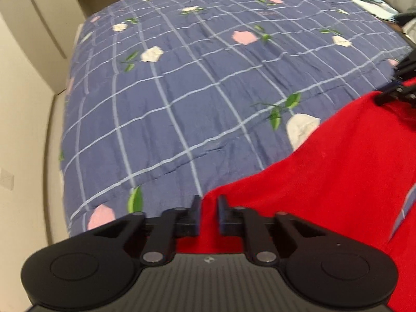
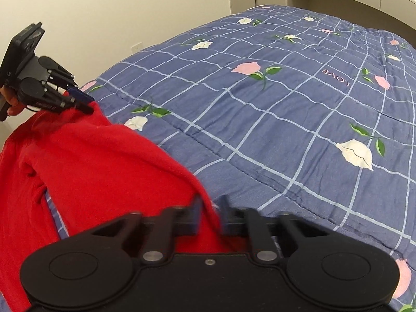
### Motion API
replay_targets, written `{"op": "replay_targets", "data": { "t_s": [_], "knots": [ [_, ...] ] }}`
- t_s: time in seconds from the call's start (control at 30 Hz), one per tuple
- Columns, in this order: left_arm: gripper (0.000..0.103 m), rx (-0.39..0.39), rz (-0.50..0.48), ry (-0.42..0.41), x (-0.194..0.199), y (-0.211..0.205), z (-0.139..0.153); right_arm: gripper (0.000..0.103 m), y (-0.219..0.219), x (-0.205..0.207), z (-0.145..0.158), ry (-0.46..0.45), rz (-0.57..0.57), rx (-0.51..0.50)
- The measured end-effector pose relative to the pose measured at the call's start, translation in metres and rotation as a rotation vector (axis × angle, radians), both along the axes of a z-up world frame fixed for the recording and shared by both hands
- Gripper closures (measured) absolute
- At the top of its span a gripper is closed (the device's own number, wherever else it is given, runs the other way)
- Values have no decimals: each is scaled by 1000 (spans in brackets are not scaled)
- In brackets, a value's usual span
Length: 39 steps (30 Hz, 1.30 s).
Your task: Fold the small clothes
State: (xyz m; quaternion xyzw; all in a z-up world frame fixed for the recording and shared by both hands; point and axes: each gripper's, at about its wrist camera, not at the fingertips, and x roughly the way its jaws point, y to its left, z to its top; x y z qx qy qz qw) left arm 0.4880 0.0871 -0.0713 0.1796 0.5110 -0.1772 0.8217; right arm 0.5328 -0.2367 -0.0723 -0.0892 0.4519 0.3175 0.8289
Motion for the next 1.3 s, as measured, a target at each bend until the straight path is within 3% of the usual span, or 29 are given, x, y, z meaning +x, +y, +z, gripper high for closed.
{"op": "replay_targets", "data": {
  "t_s": [0.13,0.27,0.43,0.63,0.73,0.77,0.8,0.87,0.93,1.17,1.23,1.3],
  "knots": [
    [100,-15,33,-43,-7,2,10,103,7,-7,13,-67,8,-42],
    [101,-20,28,-162,-16,3,30,103,8,-2,33,-152,-24,-38],
    [101,-43,119,-297,-7,14,48,103,19,16,42,-248,-59,-65],
    [100,-31,176,-232,18,17,14,101,35,43,3,-165,-68,-113],
    [92,-79,177,-187,22,25,6,89,29,46,-3,-144,-75,-90],
    [82,-102,175,-178,21,30,7,83,26,47,-2,-141,-73,-71],
    [57,-119,169,-172,21,35,8,78,22,48,0,-135,-69,-49],
    [32,-137,166,-197,19,48,14,61,15,46,5,-135,-67,-19],
    [30,-159,174,-206,20,63,19,54,9,48,7,-129,-70,7],
    [28,-201,216,-86,32,92,8,54,8,57,-5,-41,-94,45],
    [32,-183,197,-59,31,87,2,56,12,55,-10,-30,-87,28],
    [44,-175,168,-39,27,81,-3,58,15,52,-11,-26,-83,19]
  ]
}}
